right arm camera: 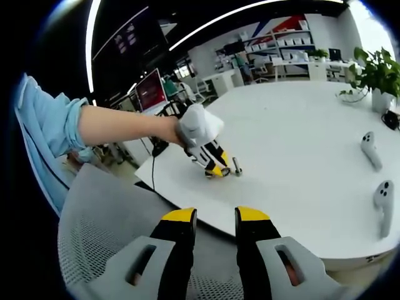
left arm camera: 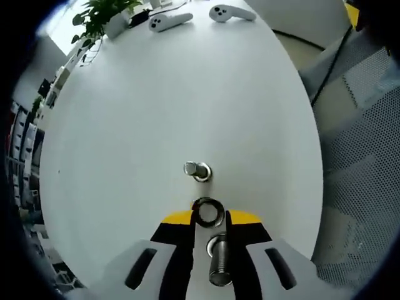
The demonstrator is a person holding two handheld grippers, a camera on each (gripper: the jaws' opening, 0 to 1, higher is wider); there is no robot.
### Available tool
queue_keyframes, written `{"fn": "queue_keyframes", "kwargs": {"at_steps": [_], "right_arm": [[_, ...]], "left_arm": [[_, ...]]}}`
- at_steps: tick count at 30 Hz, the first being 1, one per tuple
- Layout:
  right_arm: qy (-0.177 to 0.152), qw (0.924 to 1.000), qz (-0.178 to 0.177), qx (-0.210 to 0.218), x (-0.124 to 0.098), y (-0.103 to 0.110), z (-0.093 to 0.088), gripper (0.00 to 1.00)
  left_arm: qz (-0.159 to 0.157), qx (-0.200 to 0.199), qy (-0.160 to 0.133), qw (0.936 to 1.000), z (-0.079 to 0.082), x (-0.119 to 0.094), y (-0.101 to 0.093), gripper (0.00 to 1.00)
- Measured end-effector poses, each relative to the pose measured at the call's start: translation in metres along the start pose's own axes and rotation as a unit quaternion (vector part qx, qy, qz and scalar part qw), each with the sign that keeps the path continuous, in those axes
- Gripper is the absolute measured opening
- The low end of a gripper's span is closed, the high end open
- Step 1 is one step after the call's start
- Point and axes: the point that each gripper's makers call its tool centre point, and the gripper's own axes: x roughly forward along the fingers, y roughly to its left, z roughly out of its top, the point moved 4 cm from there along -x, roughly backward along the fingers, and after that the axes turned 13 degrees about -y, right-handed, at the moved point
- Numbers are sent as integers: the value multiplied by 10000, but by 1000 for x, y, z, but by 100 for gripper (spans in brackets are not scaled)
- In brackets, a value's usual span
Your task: Place the washer onto the threaded stud by aligning its center hole with the stud, sliding it down to the base, and recovering from edge contact or off-axis alignment until the washer reaches the visible bottom stop.
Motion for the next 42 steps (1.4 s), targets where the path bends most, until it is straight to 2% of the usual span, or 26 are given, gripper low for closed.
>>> {"fn": "queue_keyframes", "kwargs": {"at_steps": [8, 11, 16, 18, 25, 27, 32, 42], "right_arm": [[-15, 10000, -2, 8, 0, 0, 0, 27], [-15, 10000, 1, 7, 0, 0, 0, 27], [-19, 10000, -1, 9, 0, 0, 0, 27], [-17, 10000, -2, 7, 0, 0, 0, 27], [-15, 10000, -14, 6, 0, 0, 0, 27], [-12, 10000, -11, 8, 0, 0, 0, 27], [-21, 10000, -12, 11, 0, -1, 0, 27], [-44, 10000, -22, 17, 0, -1, 1, 27]], "left_arm": [[-8, -141, 76, 9999, -4, 8, 6, 21], [-51, -288, 12, 9996, -3, 9, 7, 21], [-44, -283, 29, 9996, -5, 8, 6, 21], [-33, -361, -46, 9993, -4, 5, 7, 22], [-58, -561, 16, 9984, -11, 7, 5, 30], [-64, -656, -58, 9978, -8, 8, 5, 30], [-225, -718, -57, 9972, -7, 9, 0, 25], [-71, -809, 21, 9967, -6, 9, -2, 20]]}}
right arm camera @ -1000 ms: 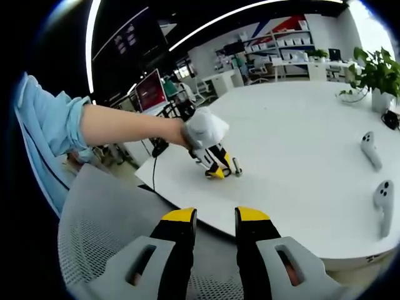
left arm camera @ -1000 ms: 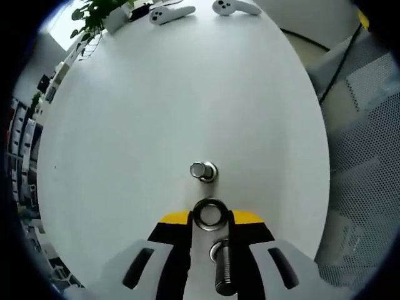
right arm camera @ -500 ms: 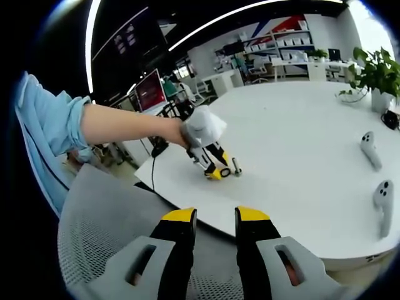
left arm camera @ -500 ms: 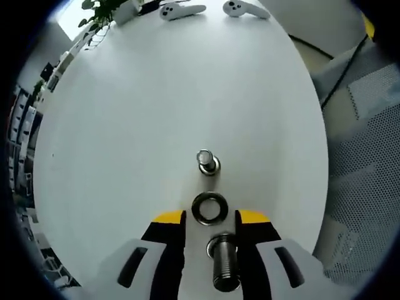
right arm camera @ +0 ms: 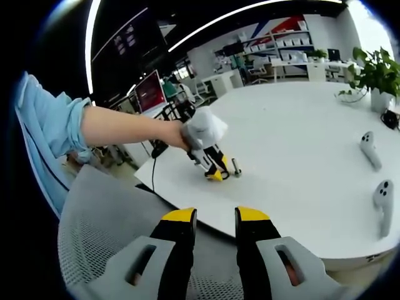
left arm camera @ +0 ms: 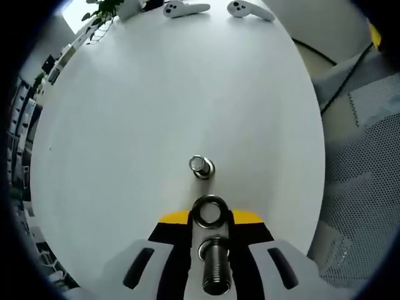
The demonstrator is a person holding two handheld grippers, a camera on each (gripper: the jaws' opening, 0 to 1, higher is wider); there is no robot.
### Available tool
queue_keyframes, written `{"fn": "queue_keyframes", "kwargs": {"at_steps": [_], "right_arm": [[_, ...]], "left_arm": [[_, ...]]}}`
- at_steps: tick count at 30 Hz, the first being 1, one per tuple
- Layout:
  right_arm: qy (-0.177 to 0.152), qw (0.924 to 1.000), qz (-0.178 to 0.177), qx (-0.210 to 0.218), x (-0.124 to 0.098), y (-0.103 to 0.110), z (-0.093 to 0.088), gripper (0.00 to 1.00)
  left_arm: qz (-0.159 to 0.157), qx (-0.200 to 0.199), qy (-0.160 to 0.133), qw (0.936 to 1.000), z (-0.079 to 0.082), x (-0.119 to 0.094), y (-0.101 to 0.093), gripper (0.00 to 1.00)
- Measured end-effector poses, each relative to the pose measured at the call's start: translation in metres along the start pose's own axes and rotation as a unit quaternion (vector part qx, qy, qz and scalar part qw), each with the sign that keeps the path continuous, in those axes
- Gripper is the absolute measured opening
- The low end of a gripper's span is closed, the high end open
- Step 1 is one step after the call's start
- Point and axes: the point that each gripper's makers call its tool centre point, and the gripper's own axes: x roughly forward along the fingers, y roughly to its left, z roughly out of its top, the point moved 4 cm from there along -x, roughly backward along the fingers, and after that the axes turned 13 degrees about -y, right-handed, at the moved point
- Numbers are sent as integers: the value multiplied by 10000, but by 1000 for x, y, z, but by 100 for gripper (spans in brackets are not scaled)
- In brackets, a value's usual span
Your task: Place the washer onto the threaded stud by aligning its center hole with the stud, sliding it down to the base, and recovering from edge contact or off-axis alignment until the washer reaches the visible bottom stop.
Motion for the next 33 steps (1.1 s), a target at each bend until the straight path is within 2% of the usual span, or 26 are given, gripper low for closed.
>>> {"fn": "queue_keyframes", "kwargs": {"at_steps": [5, 15, 22, 33], "right_arm": [[5, 10000, -2, 1, 0, 0, 0, 27], [38, 10000, 3, -7, 0, 0, -1, 27], [46, 10000, 6, -13, 0, 0, -1, 27], [70, 10000, 14, -30, 0, 1, -1, 27]], "left_arm": [[93, 140, -93, 9998, 0, -2, -2, 20], [163, 27, -358, 9992, 11, -15, 3, 19], [254, -10, -428, 9988, 12, -38, 8, 19], [256, 123, -454, 9986, 24, -81, 3, 19]]}}
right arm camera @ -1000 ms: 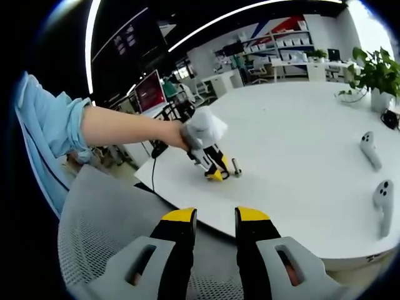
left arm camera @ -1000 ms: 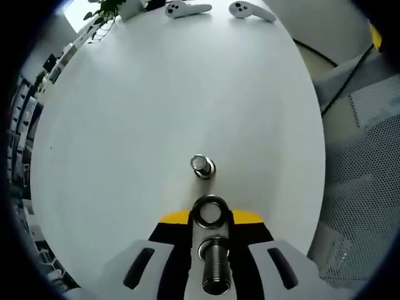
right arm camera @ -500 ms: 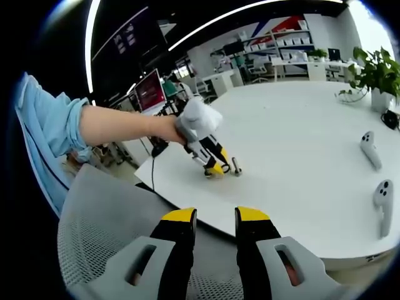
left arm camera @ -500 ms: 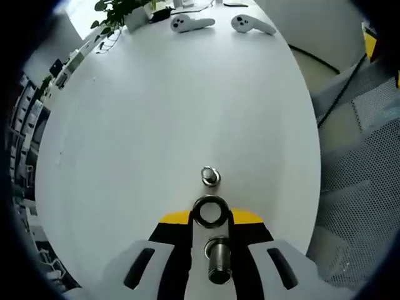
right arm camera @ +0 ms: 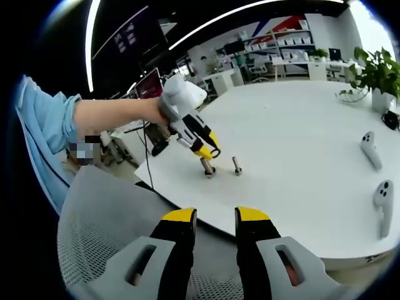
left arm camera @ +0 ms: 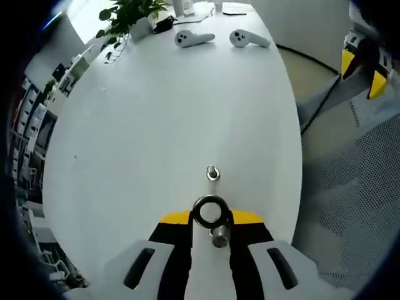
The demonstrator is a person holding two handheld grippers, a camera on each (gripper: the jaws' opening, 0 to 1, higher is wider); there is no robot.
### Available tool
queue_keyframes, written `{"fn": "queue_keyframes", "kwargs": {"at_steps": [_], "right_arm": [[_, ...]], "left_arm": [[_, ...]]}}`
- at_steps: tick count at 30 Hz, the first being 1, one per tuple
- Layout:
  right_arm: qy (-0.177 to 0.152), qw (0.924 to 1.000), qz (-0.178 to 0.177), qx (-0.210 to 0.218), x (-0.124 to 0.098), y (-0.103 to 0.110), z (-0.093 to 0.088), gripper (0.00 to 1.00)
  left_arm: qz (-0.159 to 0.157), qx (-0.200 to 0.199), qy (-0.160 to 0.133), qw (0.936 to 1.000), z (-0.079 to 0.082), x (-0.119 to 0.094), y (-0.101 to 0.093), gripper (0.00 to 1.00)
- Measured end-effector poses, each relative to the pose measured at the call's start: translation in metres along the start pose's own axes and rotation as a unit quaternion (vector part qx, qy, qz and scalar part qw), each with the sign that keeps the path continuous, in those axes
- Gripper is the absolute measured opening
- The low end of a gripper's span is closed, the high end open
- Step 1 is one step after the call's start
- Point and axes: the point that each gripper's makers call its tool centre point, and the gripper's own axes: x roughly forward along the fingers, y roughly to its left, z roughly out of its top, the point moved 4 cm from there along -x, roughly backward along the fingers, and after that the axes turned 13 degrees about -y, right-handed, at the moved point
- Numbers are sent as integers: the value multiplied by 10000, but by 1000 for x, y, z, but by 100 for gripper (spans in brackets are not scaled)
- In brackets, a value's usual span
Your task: Place the washer onto the threaded stud by aligning its center hole with the stud, sliding it down to the base, and recovering from edge contact or off-axis alignment until the washer reaches the visible bottom stop.
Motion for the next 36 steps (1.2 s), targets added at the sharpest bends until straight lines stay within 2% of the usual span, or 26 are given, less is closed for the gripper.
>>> {"fn": "queue_keyframes", "kwargs": {"at_steps": [9, 16, 24, 32, 36], "right_arm": [[-29, 10000, -40, 11, 0, 0, 1, 27], [6, 9999, -99, 26, 0, -2, 0, 27], [-24, 9999, -134, 49, -1, -2, 0, 27], [-6, 9999, -135, 46, -1, -3, 0, 27], [-6, 9999, -141, 45, -1, -3, 0, 27]], "left_arm": [[-50, 38, 195, 9998, -15, -14, -3, 19], [-143, 64, 343, 9993, -27, -12, -8, 19], [-231, 54, 524, 9983, -37, 1, -7, 19], [-255, -95, 463, 9986, -35, 6, -5, 20], [-252, -17, 510, 9984, -35, 6, -7, 20]]}}
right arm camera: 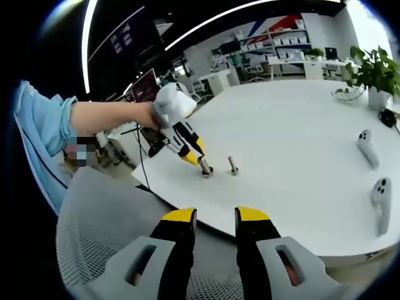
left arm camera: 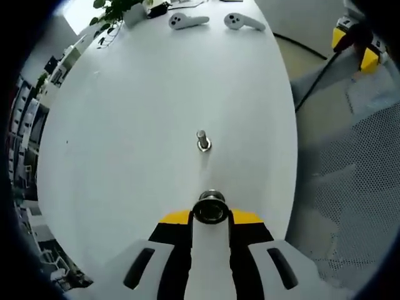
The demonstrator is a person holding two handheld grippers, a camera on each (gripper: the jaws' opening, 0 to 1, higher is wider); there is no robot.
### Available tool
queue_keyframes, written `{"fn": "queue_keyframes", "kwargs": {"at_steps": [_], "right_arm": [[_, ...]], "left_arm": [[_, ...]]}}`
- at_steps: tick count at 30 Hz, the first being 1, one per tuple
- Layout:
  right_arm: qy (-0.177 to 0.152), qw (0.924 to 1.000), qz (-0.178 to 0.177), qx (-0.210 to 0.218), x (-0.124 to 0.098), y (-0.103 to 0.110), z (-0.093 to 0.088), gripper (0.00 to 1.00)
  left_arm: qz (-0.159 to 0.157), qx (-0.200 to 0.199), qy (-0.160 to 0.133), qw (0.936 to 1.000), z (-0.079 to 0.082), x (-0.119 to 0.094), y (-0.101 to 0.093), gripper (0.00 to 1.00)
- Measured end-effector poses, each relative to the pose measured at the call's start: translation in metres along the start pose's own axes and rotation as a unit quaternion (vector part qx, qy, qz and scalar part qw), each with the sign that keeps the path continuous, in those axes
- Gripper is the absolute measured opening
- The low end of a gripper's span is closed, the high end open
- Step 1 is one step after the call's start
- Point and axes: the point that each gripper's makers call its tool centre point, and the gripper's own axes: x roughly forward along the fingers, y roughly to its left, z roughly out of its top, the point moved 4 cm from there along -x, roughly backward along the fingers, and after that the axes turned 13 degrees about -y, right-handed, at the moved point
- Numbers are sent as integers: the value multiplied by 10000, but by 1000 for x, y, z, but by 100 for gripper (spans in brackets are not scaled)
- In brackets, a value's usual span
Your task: Place the washer onto the threaded stud by aligning its center hole with the stud, sliding it down to the base, and recovering from edge contact or off-axis alignment until the washer reaches the visible bottom stop.
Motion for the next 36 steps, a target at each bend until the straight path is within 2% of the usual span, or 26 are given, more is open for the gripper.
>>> {"fn": "queue_keyframes", "kwargs": {"at_steps": [4, 9, 20, 22, 24, 28, 36], "right_arm": [[4, 10000, -8, 1, 0, 0, 0, 27], [-12, 10000, -29, 10, 0, -1, 0, 27], [-47, 10000, -25, 22, 0, -1, 1, 27], [-42, 10000, -23, 18, 0, -1, 1, 27], [-37, 10000, -23, 19, 0, -1, 1, 27], [-26, 10000, -21, 17, 0, -1, 0, 27], [-6, 10000, -28, 26, 0, -1, 0, 27]], "left_arm": [[-27, 134, 136, 9998, 1, -1, -1, 20], [-95, 102, 196, 9997, 1, 0, 0, 20], [-193, 205, 516, 9983, 3, 2, -1, 20], [-182, 304, 591, 9976, 4, 2, -2, 20], [-155, 639, 838, 9943, 4, 1, -3, 20], [-208, 619, 928, 9935, 0, 11, -5, 20], [-251, 489, 886, 9946, -10, 31, -4, 20]]}}
